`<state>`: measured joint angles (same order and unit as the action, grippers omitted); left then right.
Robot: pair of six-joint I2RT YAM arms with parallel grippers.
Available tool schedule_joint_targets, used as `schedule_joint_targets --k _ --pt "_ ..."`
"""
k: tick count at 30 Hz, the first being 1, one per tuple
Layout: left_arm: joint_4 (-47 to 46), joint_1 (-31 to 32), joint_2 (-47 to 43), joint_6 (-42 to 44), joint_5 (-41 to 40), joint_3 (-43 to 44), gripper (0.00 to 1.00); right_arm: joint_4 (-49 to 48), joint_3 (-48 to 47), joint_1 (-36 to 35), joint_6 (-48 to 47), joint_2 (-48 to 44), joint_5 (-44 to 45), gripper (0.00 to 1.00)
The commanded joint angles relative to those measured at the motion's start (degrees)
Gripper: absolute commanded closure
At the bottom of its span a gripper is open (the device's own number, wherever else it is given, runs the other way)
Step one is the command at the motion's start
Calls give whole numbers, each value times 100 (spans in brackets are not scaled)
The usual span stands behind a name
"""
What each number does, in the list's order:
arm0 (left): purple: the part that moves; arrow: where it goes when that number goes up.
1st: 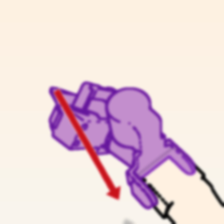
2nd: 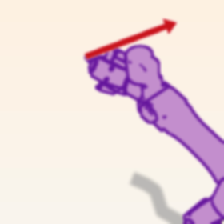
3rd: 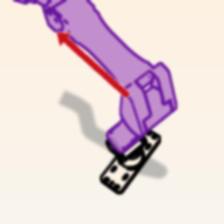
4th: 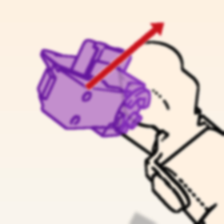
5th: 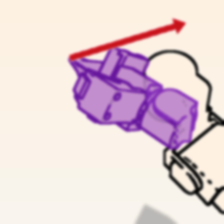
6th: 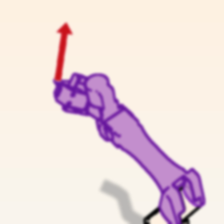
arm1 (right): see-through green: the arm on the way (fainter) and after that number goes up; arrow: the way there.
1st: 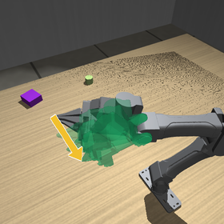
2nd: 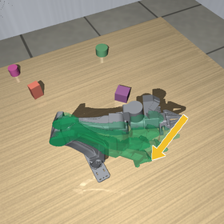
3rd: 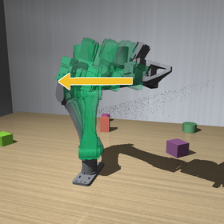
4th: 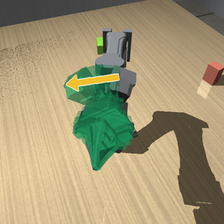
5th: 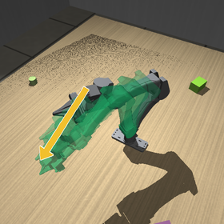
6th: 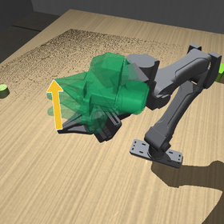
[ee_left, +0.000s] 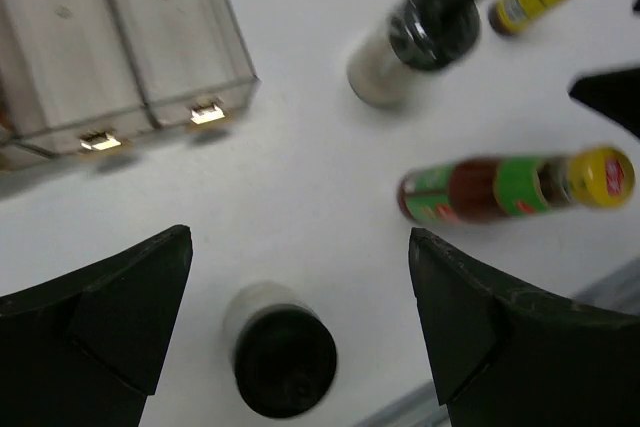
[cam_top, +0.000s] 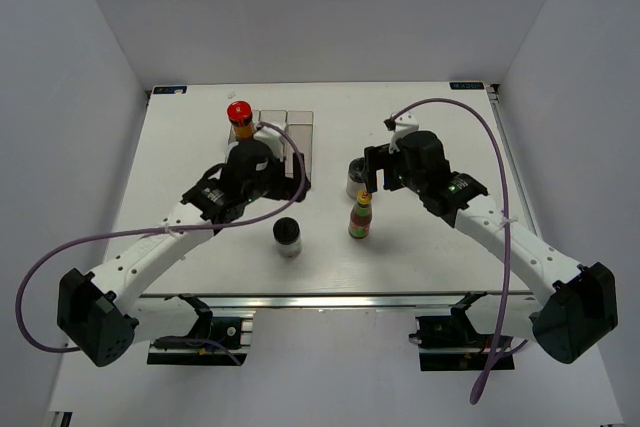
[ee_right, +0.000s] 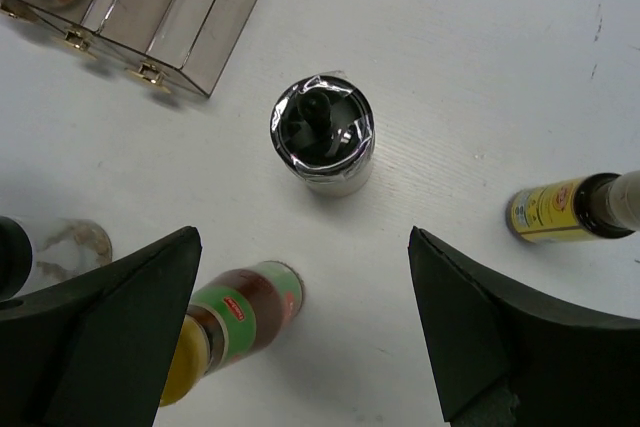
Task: Organize the condiment bottles
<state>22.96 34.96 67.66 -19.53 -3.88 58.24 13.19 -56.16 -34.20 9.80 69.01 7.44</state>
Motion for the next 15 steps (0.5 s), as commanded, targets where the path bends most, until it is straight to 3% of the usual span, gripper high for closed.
schedule_joint_targets --k 1,11,15 --pt "560 581 -252 -33 -217 -136 2 325 -229 9 57 -283 99 11" --pt "788 1653 37 -349 -718 -418 2 175 35 9 118 -749 231 11" --pt "851 1725 125 -473 -1088 -357 2 184 61 9 118 -758 144 11"
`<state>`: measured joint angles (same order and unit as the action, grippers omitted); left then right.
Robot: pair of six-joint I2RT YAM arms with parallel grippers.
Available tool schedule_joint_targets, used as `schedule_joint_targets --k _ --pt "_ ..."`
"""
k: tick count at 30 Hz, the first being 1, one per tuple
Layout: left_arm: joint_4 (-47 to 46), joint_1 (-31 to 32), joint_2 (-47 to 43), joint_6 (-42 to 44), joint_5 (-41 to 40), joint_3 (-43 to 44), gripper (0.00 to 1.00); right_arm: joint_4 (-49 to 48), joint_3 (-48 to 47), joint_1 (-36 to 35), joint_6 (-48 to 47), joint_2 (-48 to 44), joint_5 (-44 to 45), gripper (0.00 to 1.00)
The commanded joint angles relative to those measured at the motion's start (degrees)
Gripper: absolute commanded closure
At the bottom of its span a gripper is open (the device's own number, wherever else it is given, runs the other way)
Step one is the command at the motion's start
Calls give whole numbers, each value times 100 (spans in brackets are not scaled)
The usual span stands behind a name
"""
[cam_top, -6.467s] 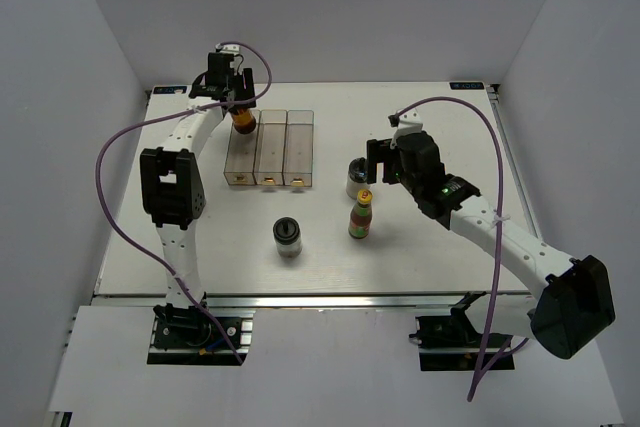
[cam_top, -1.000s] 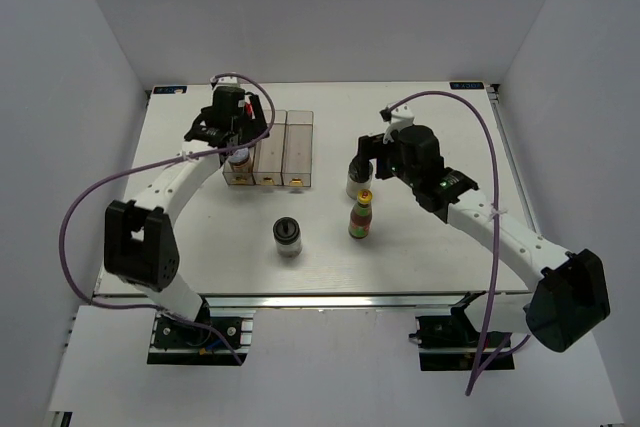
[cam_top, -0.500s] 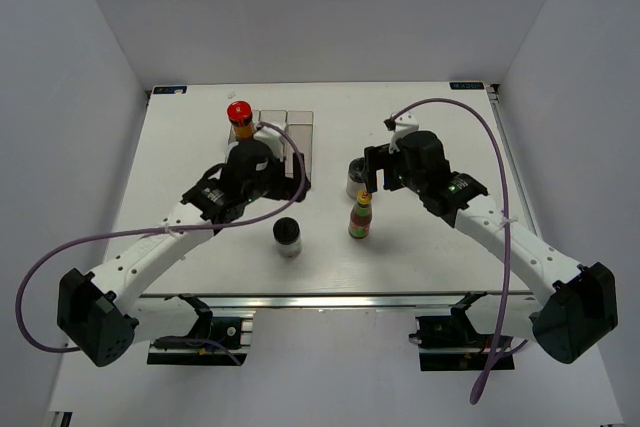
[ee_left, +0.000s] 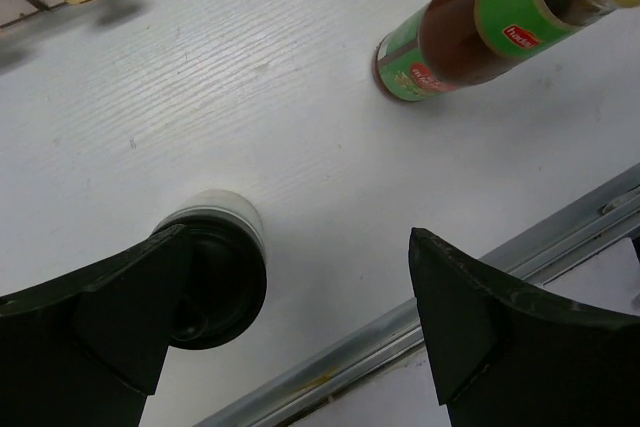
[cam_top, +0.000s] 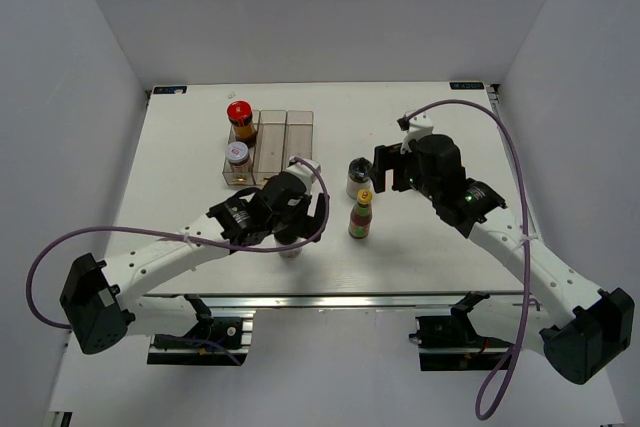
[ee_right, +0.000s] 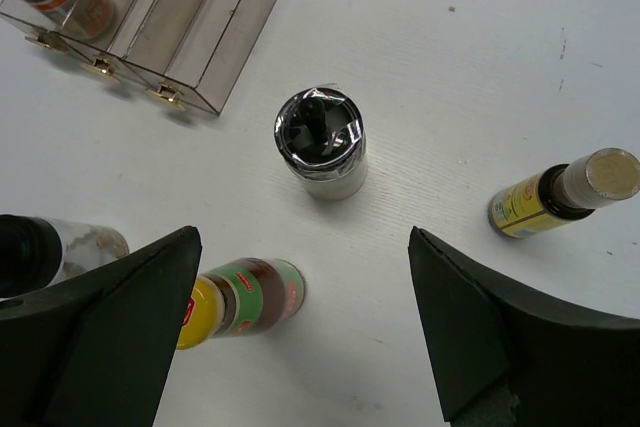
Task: Organize the condiment bottles
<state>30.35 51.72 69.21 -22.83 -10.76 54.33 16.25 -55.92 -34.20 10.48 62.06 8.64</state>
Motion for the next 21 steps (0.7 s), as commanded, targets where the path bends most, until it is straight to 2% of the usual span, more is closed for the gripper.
schedule_joint_targets --k 1,8,21 --pt "103 57 -22 -117 -409 52 2 -113 37 18 24 -63 -3 11" --pt "365 57 242 -134 -373 105 2 -131 81 18 7 -133 111 11" --pt "972 66 611 -705 -1032 16 2 -157 64 9 -37 -54 50 11"
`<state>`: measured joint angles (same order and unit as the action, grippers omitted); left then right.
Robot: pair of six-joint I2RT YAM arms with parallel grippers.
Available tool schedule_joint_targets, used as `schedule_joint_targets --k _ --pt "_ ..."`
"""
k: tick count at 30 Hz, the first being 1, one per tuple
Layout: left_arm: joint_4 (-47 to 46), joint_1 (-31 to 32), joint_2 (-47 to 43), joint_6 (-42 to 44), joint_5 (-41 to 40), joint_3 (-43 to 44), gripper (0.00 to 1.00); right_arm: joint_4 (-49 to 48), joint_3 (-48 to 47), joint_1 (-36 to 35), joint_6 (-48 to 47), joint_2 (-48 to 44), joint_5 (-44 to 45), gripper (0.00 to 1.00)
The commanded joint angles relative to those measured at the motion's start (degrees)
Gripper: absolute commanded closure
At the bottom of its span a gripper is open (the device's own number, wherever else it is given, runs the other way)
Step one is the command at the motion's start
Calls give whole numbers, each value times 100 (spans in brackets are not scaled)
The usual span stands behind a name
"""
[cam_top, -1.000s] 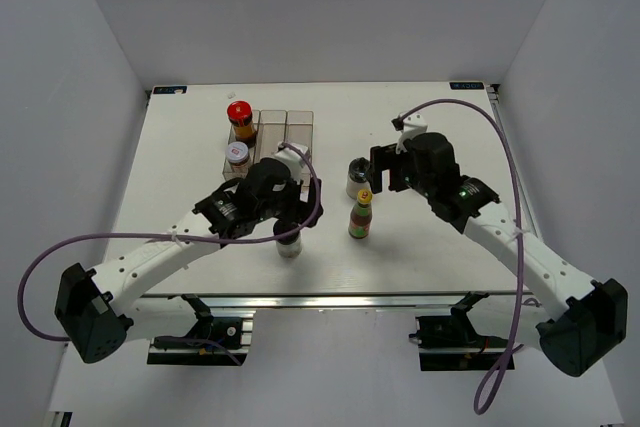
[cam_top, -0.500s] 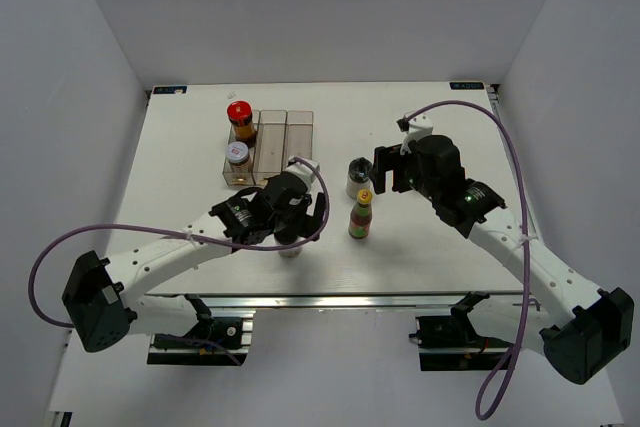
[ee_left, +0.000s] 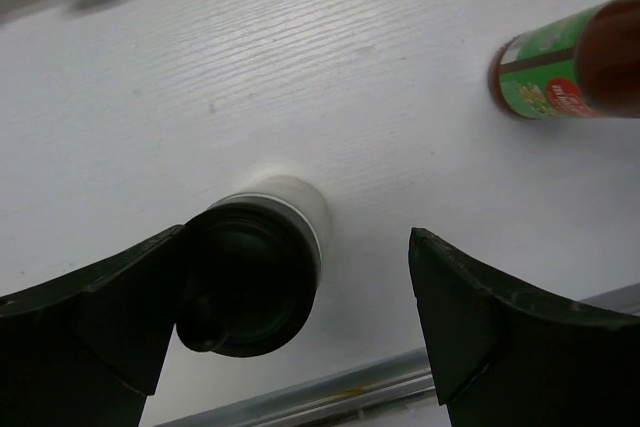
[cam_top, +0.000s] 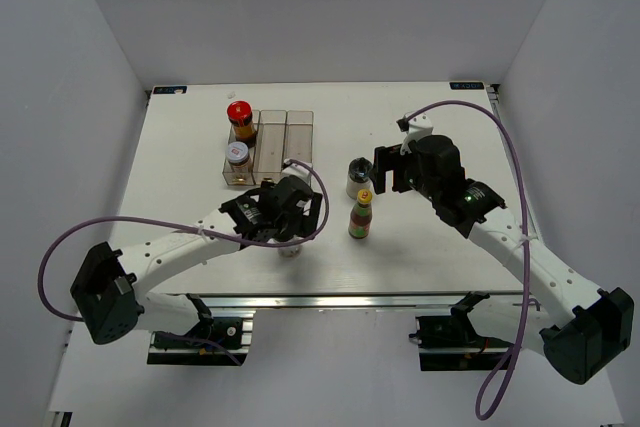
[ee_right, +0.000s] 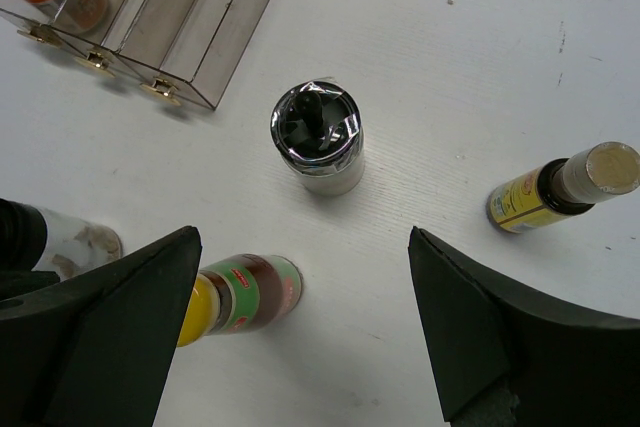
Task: Organize the condiment bottles
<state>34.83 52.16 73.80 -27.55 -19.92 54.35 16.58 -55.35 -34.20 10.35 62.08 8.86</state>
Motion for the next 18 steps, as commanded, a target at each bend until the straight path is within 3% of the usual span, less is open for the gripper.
schedule_joint_targets --k 1,10,18 --pt "612 13 152 -372 -343 41 2 -190 7 18 -33 -65 28 10" --pt "446 13 -199 -242 -363 155 2 -287 51 18 -94 -56 28 11" --pt "542 22 73 -355 -511 216 2 -348 104 9 -112 -100 72 11"
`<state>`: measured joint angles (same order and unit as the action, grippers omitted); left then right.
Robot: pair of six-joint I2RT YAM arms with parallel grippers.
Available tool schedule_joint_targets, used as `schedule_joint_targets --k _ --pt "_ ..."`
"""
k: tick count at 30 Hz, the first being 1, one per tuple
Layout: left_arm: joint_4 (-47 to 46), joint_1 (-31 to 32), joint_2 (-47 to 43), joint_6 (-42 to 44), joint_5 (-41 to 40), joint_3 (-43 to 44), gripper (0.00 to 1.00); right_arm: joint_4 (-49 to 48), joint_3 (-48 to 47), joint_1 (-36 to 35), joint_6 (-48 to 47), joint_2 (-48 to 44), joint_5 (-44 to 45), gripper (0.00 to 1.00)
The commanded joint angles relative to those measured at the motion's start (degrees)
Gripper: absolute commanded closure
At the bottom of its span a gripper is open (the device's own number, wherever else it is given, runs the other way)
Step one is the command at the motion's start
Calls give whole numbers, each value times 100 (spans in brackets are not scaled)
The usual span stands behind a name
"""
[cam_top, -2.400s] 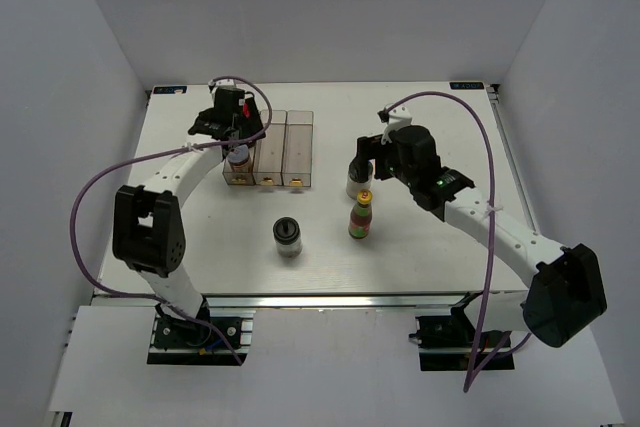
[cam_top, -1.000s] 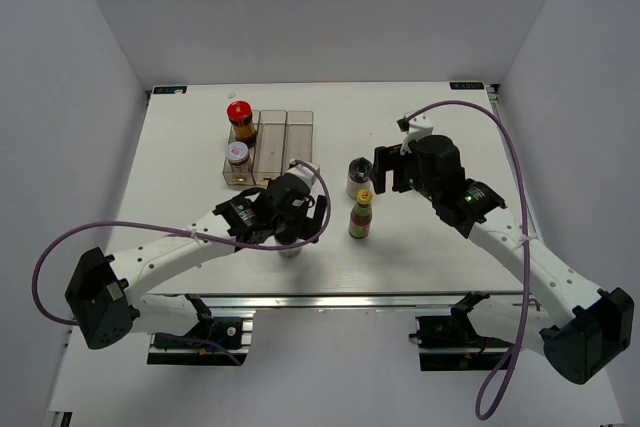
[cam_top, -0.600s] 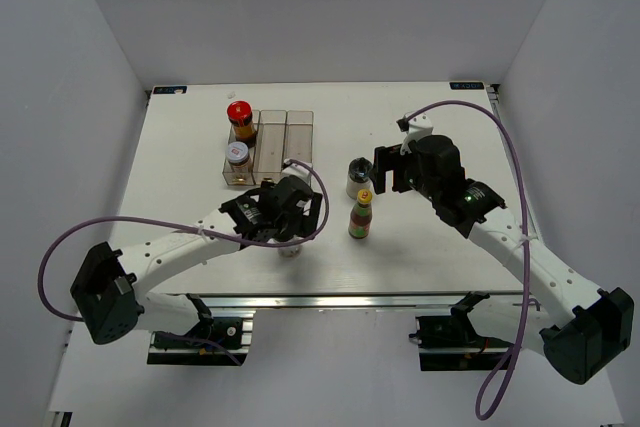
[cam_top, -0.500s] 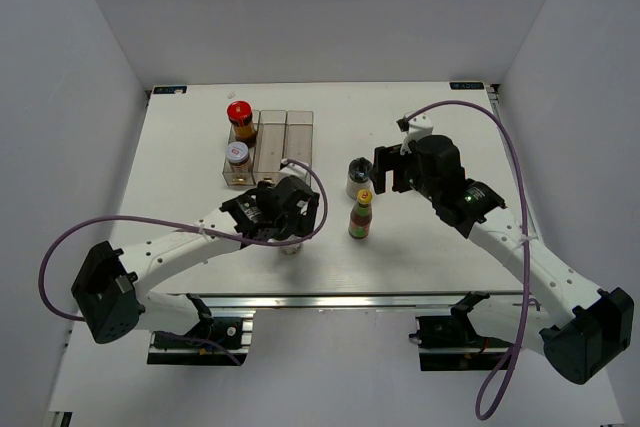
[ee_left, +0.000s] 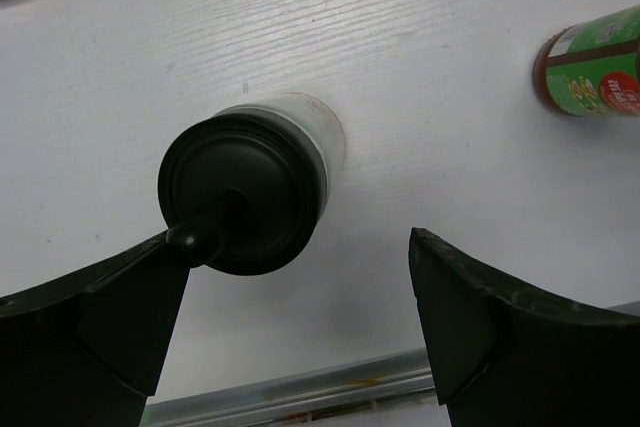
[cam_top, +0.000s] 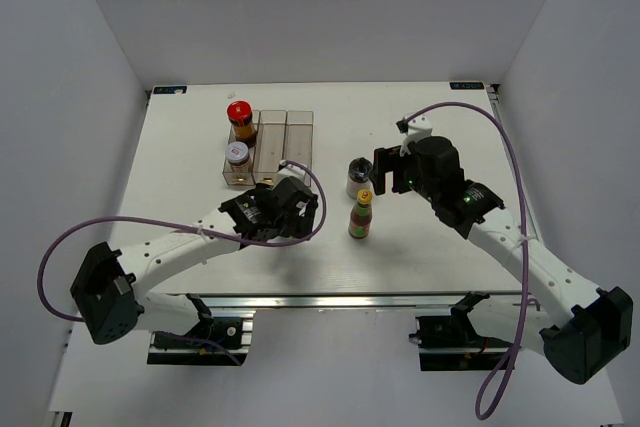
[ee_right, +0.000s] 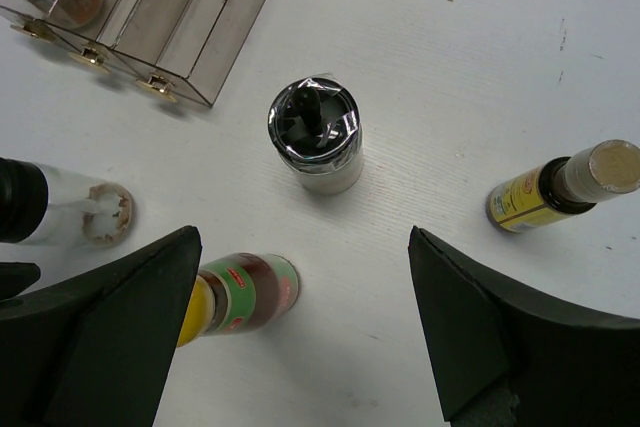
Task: Organize the condiment bottles
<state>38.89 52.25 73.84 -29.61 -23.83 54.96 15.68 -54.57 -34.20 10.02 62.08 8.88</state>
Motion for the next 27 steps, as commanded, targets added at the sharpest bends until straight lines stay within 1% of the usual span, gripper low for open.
schedule_joint_targets --k 1,3,4,6,10,14,20,27 --pt "223 5 95 -220 -208 190 2 -259 34 9 -79 -100 70 11" --pt "346 5 139 -439 -384 322 2 -259 34 18 -88 -91 78 11" --pt "434 5 130 -476 -542 366 2 -267 34 18 -88 -91 78 11" --pt "435 5 8 -520 -613 463 2 -285 43 9 -97 -82 70 11" --pt "-65 5 -344 -204 -403 393 2 -303 43 9 -132 -56 78 11" --pt "-66 13 -485 -89 -429 428 2 -311 60 9 -141 -56 140 11" --pt "-172 5 -90 -19 -69 323 2 -338 69 9 -141 -30 184 11" --pt "-163 -13 429 -150 -288 366 2 -338 86 9 -132 -30 219 10"
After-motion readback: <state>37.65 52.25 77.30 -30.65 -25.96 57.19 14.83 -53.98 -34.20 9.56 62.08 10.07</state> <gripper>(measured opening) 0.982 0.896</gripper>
